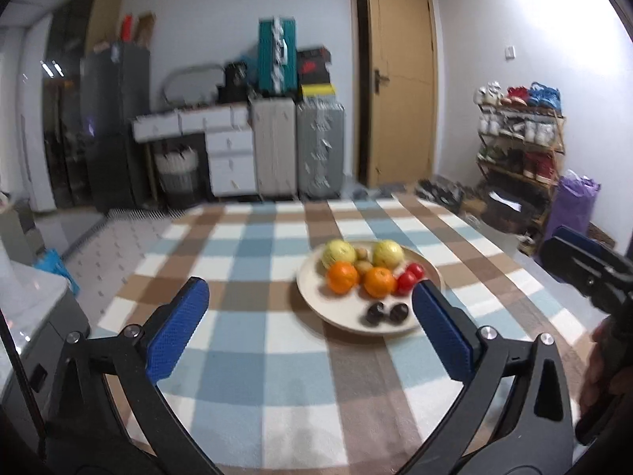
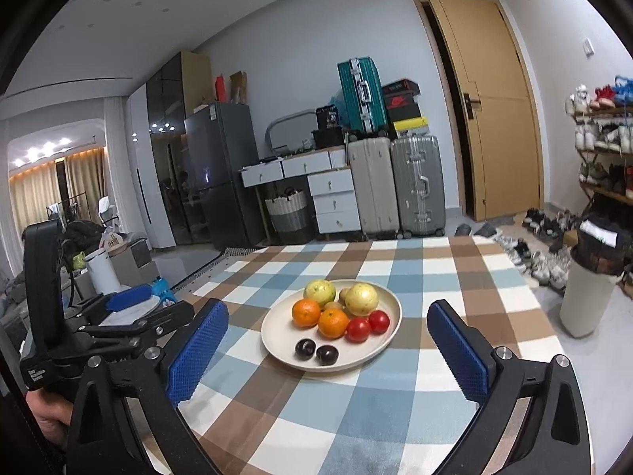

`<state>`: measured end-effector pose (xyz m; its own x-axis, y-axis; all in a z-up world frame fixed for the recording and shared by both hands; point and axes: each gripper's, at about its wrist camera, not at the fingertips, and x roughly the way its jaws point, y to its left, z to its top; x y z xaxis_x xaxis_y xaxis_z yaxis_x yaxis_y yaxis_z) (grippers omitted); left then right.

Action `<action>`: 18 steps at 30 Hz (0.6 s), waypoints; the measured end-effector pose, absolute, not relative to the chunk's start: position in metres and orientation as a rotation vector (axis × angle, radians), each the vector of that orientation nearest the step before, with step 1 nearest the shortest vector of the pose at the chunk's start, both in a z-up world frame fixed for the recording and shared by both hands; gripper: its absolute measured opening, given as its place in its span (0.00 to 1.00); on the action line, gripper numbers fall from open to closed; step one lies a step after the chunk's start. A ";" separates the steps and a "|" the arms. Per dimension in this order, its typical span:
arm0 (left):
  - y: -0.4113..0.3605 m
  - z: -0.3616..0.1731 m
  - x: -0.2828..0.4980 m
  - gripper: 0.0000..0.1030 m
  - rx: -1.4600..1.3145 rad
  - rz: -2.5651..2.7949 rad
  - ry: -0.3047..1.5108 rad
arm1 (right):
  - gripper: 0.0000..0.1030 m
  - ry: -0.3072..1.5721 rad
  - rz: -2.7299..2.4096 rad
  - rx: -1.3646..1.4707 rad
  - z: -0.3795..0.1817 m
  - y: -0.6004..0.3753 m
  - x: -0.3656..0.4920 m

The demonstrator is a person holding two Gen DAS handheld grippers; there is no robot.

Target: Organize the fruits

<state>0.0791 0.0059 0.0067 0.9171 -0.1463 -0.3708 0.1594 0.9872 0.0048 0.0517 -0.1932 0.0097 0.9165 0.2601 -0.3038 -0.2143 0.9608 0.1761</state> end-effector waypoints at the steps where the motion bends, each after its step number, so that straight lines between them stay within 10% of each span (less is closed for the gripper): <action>1: 0.006 0.005 0.078 1.00 0.046 -0.139 0.367 | 0.99 0.326 0.243 0.136 0.009 -0.193 0.052; 18: 0.026 -0.022 0.070 1.00 0.008 -0.042 0.268 | 0.99 0.213 0.174 0.020 -0.015 -0.191 0.039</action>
<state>0.0698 0.0256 -0.0220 0.9635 -0.0403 -0.2646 0.0425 0.9991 0.0025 0.0386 -0.1909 -0.0153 0.9624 0.1737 -0.2089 -0.1695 0.9848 0.0379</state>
